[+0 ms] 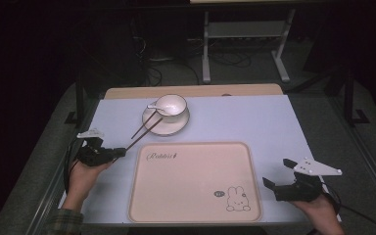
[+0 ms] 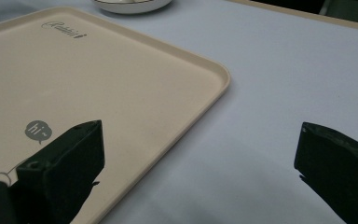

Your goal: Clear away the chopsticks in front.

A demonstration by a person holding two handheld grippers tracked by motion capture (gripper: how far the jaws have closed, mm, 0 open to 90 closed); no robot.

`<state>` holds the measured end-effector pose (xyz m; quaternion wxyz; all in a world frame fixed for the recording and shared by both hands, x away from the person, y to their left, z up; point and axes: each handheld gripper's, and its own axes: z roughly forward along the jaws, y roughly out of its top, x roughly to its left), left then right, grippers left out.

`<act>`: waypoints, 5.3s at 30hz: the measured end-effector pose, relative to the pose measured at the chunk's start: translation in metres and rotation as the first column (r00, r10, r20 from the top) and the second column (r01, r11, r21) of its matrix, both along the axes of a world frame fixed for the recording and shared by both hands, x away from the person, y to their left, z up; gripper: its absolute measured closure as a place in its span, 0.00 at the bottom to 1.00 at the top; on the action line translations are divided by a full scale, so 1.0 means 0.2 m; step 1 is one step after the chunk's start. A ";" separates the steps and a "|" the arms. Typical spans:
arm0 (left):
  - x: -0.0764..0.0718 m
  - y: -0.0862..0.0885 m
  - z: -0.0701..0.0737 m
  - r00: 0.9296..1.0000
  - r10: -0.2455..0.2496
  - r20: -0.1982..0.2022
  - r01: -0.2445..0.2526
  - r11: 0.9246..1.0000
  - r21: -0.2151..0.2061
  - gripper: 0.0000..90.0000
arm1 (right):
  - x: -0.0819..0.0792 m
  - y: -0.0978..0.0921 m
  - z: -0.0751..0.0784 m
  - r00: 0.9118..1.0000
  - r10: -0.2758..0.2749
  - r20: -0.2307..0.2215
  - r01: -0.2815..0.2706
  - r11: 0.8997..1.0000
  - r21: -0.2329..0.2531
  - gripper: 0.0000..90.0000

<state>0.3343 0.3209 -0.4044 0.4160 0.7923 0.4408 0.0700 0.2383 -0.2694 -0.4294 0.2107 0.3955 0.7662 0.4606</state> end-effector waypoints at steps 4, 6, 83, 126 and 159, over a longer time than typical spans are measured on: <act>-0.02 -0.06 0.00 0.999 -0.036 -0.003 0.036 0.999 -0.014 0.95 | 0.00 0.00 0.00 1.000 0.002 0.001 -0.002 1.000 0.000 0.01; -0.03 -0.09 0.00 0.998 -0.055 -0.005 0.055 0.998 -0.016 0.95 | 0.00 0.00 0.00 1.000 0.001 0.001 -0.001 1.000 0.001 0.01; 0.75 -0.37 -0.02 0.992 -0.041 0.117 0.012 0.972 0.235 0.51 | 0.00 -0.01 -0.01 1.000 -0.003 -0.007 0.003 1.000 0.011 0.01; 0.59 -0.10 0.03 0.993 0.120 0.011 -0.121 0.983 0.139 0.94 | 0.00 -0.01 -0.01 1.000 -0.004 -0.012 0.004 1.000 0.015 0.01; 0.03 -0.16 0.01 0.999 -0.042 -0.009 0.042 0.996 0.080 0.94 | -0.01 -0.01 0.00 1.000 -0.004 -0.009 0.005 1.000 0.010 0.01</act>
